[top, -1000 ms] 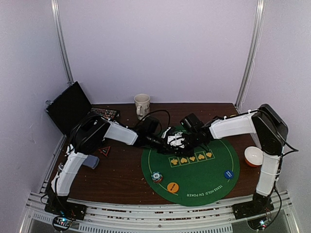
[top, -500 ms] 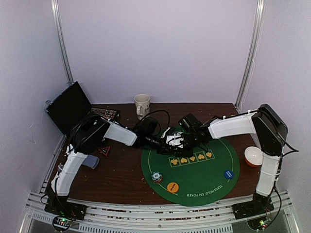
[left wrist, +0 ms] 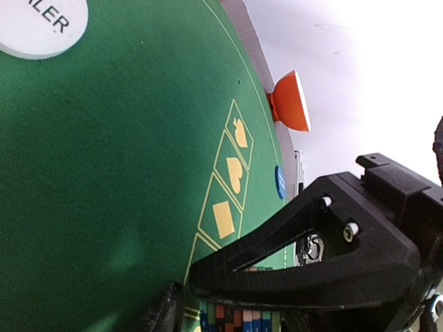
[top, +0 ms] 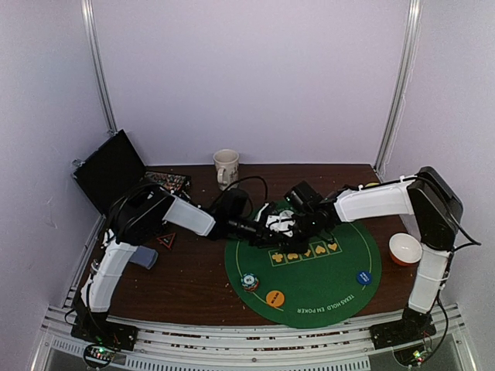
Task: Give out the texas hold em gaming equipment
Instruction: Pass from the left arm to the right, then place the poker chips pile in the small blind area, then move the poker card to the center of the board.
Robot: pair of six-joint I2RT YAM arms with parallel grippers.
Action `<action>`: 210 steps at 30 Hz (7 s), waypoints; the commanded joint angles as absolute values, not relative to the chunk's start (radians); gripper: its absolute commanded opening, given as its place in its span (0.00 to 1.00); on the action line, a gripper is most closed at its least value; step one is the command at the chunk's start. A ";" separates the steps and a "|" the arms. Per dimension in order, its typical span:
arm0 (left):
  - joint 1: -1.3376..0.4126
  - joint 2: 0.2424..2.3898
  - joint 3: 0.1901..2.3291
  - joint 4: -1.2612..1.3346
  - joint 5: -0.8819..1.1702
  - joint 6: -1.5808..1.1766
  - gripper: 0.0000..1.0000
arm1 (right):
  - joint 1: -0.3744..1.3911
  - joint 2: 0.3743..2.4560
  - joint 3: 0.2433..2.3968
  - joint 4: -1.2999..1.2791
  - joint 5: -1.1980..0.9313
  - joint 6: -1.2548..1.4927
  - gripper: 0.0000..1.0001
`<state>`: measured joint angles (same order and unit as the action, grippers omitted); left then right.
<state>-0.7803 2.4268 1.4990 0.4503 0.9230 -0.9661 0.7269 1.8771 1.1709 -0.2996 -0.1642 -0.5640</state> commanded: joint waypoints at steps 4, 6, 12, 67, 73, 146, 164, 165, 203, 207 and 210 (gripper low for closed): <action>-0.762 2.374 1.451 0.462 0.925 -0.936 0.48 | 0.686 1.871 1.080 -0.446 -0.082 -0.507 0.00; -0.763 2.367 1.442 0.465 0.924 -0.931 0.48 | 0.683 1.869 1.069 -0.444 -0.078 -0.508 0.00; -0.755 2.337 1.423 0.467 0.936 -0.917 0.48 | 0.675 1.844 1.064 -0.457 -0.072 -0.490 0.00; -0.565 2.105 1.338 0.050 0.772 -0.488 0.48 | 0.677 1.336 0.592 -0.653 -0.098 -0.649 0.32; -0.562 2.086 1.344 0.031 0.759 -0.470 0.49 | 0.679 1.333 0.612 -0.642 -0.085 -0.642 0.97; -0.388 1.443 1.190 -0.422 -0.054 -0.505 0.90 | 0.558 1.418 1.323 -0.134 0.040 -0.143 1.00; -0.327 1.586 1.330 -0.687 -0.079 -0.294 0.93 | 0.549 1.509 1.363 -0.163 -0.022 -0.150 1.00; -0.310 1.602 1.341 -0.687 -0.063 -0.277 0.93 | 0.549 1.507 1.358 -0.164 -0.012 -0.152 1.00; -0.090 1.377 0.853 -0.588 0.189 -0.529 0.89 | 0.549 1.542 1.302 -0.162 -0.076 -0.194 1.00; -0.056 1.358 0.761 -0.519 0.204 -0.529 0.84 | 0.550 1.532 1.281 -0.150 -0.087 -0.200 1.00; -0.004 1.355 0.729 -0.506 0.195 -0.530 0.76 | 0.549 1.544 1.296 -0.160 -0.097 -0.201 1.00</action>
<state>-0.0677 1.3788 0.7700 -0.5896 0.1795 -0.5194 0.5545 1.5673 1.2907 -0.1734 -0.0761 -0.1890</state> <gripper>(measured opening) 0.800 0.999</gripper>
